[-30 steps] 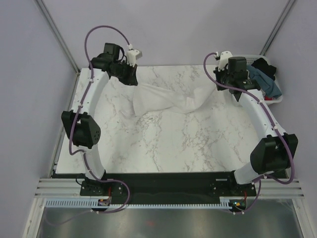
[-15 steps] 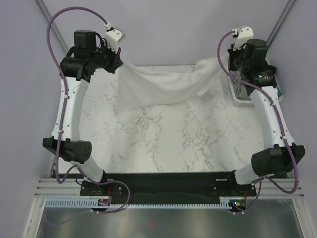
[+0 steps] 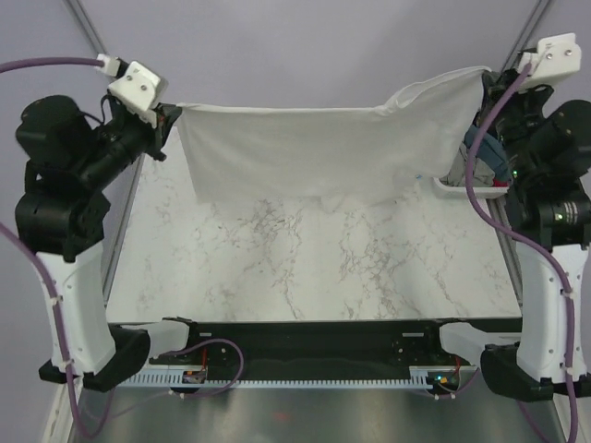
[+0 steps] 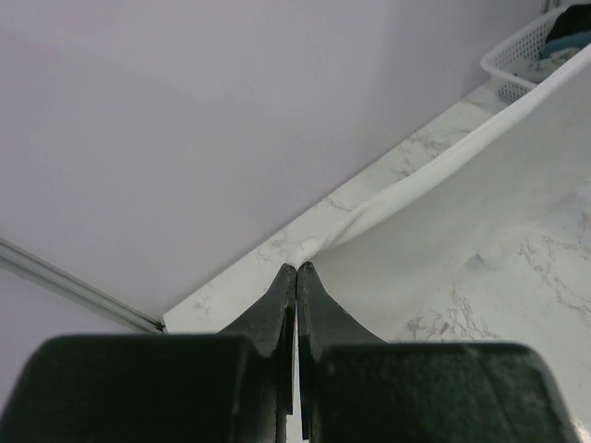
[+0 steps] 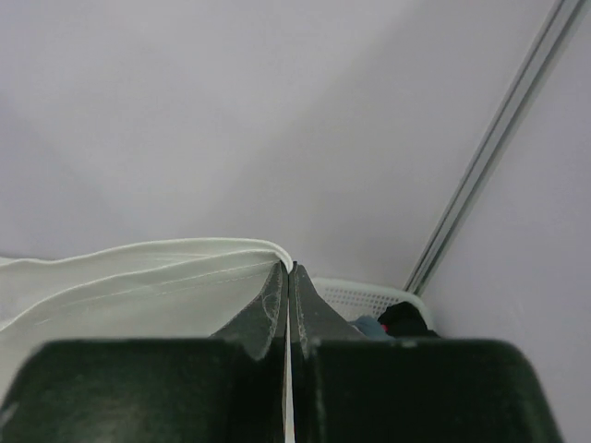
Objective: Fold and stack the t-shirts
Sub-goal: Flatten the tshirt out
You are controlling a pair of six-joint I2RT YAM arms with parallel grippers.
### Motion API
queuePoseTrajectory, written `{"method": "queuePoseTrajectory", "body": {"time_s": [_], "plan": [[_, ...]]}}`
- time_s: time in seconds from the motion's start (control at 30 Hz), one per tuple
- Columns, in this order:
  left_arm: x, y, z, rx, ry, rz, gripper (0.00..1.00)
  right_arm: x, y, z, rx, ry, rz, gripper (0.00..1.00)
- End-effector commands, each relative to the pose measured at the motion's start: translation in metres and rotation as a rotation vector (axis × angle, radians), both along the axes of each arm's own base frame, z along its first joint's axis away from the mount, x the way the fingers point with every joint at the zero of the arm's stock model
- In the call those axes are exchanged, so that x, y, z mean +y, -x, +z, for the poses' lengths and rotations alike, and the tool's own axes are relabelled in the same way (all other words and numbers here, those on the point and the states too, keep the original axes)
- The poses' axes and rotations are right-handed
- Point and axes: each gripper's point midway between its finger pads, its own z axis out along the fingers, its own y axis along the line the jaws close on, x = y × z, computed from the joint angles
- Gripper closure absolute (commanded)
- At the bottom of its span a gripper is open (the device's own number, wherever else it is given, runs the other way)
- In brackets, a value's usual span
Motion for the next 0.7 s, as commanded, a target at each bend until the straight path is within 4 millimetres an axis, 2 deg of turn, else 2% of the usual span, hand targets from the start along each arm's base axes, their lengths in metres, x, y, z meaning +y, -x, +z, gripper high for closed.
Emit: {"method": "queuePoseTrajectory", "body": {"time_s": [0.0, 0.1, 0.17, 0.27, 0.37, 0.43, 0.47, 0.5, 0.53, 0.57, 0.6, 0.63, 0.67], "plan": [[0.012, 0.031, 0.034, -0.14, -0.004, 0.032, 0.98, -0.009, 0.053, 0.059, -0.183, -0.006, -0.029, 1.0], [0.016, 0.048, 0.043, -0.177, -0.001, 0.037, 0.98, -0.011, 0.08, 0.08, -0.241, -0.021, -0.026, 1.0], [0.016, 0.051, 0.045, -0.185, -0.001, 0.036, 0.98, -0.012, 0.095, 0.094, -0.276, -0.028, -0.028, 1.0], [0.015, 0.051, 0.05, -0.199, -0.002, 0.028, 0.98, -0.012, 0.101, 0.105, -0.302, -0.038, -0.025, 1.0], [0.013, 0.031, 0.034, -0.152, -0.03, 0.033, 0.98, -0.011, 0.087, 0.106, -0.295, -0.047, -0.023, 1.0], [0.012, 0.014, 0.019, -0.115, -0.054, 0.039, 0.98, -0.007, 0.059, 0.091, -0.241, -0.045, -0.014, 1.0], [0.011, 0.001, 0.002, -0.072, -0.072, 0.039, 0.98, -0.005, 0.049, 0.086, -0.234, -0.04, -0.005, 1.0], [0.009, -0.008, -0.009, -0.045, -0.082, 0.038, 0.98, -0.003, 0.031, 0.075, -0.203, -0.036, 0.0, 1.0], [0.008, -0.016, -0.019, -0.025, -0.09, 0.036, 0.98, 0.001, 0.01, 0.054, -0.15, -0.022, 0.008, 1.0], [0.006, -0.036, -0.044, 0.034, -0.105, 0.036, 0.98, 0.002, -0.002, 0.046, -0.142, -0.013, 0.012, 1.0], [0.004, -0.044, -0.056, 0.059, -0.119, 0.027, 0.98, 0.004, -0.024, 0.029, -0.1, -0.007, 0.013, 1.0], [0.001, -0.053, -0.07, 0.093, -0.129, 0.02, 0.98, 0.008, -0.043, 0.003, -0.042, 0.004, 0.027, 1.0], [-0.002, -0.073, -0.101, 0.171, -0.148, 0.008, 0.98, 0.011, -0.057, -0.007, -0.031, 0.016, 0.041, 1.0]]}}
